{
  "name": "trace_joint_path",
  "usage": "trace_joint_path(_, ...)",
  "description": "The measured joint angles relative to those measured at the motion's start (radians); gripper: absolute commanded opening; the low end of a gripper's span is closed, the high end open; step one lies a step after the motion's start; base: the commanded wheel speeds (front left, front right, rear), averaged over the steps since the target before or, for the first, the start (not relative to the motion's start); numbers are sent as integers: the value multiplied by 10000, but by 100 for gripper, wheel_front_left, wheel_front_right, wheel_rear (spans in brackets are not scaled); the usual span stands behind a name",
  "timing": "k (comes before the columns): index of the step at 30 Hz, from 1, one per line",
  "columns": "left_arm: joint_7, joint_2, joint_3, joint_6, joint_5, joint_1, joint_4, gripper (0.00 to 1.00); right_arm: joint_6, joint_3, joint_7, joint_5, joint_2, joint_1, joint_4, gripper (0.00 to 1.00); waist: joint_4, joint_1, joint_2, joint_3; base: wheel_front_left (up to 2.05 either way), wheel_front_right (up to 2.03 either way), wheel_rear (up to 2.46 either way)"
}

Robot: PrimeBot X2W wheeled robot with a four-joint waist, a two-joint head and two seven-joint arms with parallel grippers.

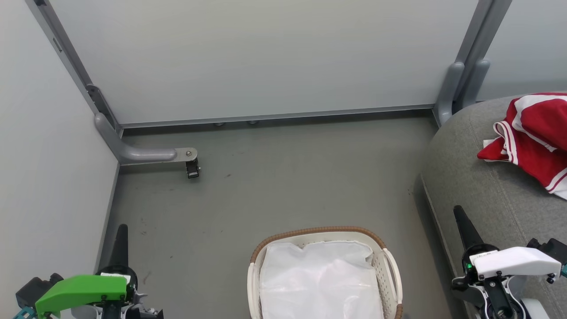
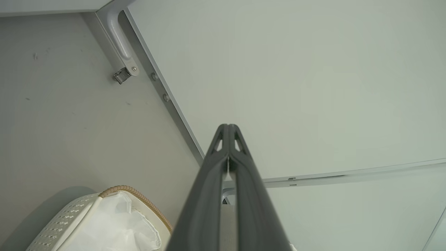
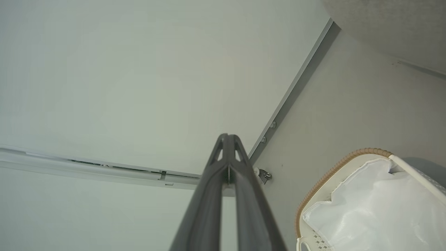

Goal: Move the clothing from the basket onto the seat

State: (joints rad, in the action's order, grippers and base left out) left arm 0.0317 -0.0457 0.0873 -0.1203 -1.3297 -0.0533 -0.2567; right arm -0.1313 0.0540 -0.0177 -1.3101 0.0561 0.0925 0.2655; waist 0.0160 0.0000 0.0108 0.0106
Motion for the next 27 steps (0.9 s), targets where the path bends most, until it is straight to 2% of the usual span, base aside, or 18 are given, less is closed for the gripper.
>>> trace_joint_path(27,552,-6,165,-40,-1862,-309,69,0,0,322,-591,-2059,4,59,-134,0,-101,0,0,-48,0,0,0)
